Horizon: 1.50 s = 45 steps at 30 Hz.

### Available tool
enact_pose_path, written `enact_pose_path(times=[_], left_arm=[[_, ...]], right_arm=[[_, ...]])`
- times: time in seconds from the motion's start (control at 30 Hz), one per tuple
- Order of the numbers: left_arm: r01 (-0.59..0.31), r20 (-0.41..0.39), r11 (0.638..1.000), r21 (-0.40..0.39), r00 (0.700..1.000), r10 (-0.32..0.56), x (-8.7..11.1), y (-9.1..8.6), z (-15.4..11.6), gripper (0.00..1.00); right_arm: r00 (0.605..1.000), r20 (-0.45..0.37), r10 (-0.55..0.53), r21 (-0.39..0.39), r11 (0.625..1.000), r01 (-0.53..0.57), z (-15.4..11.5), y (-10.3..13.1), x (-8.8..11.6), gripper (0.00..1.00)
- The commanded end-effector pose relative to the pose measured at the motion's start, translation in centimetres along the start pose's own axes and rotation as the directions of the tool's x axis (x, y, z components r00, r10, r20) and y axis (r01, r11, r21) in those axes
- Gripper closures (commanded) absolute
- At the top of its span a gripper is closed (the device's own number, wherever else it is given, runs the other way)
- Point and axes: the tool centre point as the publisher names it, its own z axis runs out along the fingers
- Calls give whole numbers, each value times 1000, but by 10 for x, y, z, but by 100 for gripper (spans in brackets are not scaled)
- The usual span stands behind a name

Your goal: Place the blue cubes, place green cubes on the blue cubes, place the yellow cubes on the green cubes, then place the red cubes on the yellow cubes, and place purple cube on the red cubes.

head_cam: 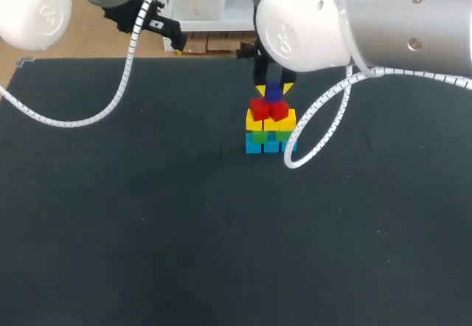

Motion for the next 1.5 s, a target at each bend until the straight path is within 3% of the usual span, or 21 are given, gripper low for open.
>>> enact_pose_path(times=[0.03,0.63,0.67,0.7,0.77,0.8,0.83,0.93,1.0,1.23,1.5], left_arm=[[0,1,1000,0,1000,0,1,0,-1,0],[0,1,1000,0,1000,0,1,0,-1,0],[0,1,1000,0,1000,0,1,0,-1,0],[0,1,1000,0,1000,0,1,0,-1,0],[0,1,1000,0,1000,0,1,0,-1,0],[0,1,1000,0,1000,0,1,0,-1,0],[0,1,1000,0,1000,0,1,0,-1,0],[0,1,1000,0,1000,0,1,0,-1,0],[0,1,1000,0,1000,0,1,0,-1,0],[0,1,1000,0,1000,0,1,0,-1,0],[0,1,1000,0,1000,0,1,0,-1,0]], right_arm=[[1000,15,0,-1,1000,0,-3,-2,8,92],[999,24,-23,1,1000,23,-8,1,20,87],[999,25,-22,1,1000,22,-8,2,20,79],[999,29,-22,1,1000,22,-9,2,20,62],[999,32,-26,0,1000,26,-10,2,20,44],[999,33,-26,-1,1000,26,-10,2,20,22],[999,35,-26,0,1000,26,-11,2,20,16],[999,33,-28,1,1000,28,-12,2,20,12],[999,41,-32,0,999,32,-12,3,20,0],[993,106,-46,-3,999,47,-24,0,24,0],[975,202,-92,-4,995,95,-52,-32,23,0]])
